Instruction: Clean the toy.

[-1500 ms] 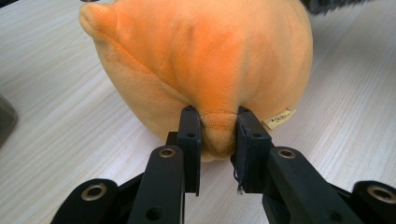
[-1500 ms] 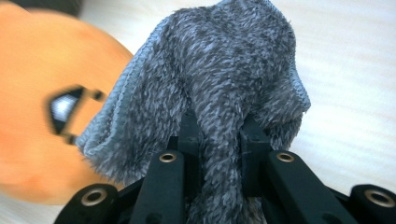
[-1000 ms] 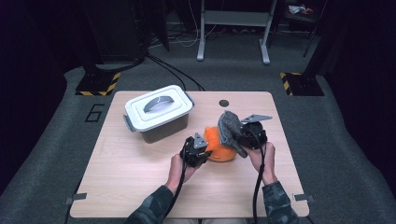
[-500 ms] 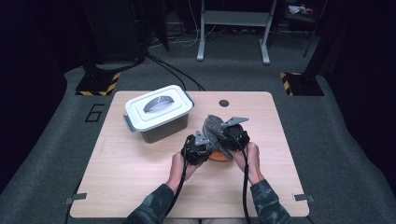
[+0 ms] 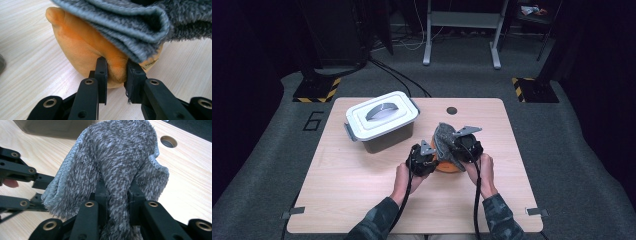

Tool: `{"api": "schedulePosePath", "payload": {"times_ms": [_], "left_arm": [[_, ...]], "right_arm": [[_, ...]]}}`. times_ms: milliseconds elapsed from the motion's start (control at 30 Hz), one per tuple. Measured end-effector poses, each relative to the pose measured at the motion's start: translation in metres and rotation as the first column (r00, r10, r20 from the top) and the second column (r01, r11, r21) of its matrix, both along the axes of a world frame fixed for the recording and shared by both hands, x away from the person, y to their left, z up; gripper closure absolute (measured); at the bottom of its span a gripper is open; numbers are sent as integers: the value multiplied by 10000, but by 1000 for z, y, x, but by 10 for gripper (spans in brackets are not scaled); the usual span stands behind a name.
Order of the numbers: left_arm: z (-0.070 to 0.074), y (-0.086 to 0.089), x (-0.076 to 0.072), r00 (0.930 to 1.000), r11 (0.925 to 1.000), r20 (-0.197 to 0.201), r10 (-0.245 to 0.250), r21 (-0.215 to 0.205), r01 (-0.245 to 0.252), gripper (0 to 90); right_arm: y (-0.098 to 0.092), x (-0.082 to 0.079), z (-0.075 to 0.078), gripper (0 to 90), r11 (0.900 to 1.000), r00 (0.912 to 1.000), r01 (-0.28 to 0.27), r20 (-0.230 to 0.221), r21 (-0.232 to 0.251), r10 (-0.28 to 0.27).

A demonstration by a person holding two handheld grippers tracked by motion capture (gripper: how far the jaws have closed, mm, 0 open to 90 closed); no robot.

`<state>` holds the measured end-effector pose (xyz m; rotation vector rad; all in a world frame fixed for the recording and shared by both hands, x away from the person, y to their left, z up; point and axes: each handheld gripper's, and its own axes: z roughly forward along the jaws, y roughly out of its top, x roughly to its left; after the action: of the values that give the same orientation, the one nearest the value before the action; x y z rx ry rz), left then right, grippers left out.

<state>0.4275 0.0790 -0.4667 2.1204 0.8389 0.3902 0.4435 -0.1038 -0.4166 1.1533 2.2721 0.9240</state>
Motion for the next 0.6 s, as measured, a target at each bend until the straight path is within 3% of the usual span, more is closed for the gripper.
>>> {"api": "schedulePosePath", "payload": {"times_ms": [400,600], "left_arm": [[-1,1,0,10000,10000,-25,26,-9,-26,740],[-1,1,0,10000,10000,48,-27,72,27,739]], "right_arm": [[-33,3,-10,745,9967,9967,796,-188,157,-793],[-54,7,-22,744,9894,9882,1416,-634,334,-1393]]}}
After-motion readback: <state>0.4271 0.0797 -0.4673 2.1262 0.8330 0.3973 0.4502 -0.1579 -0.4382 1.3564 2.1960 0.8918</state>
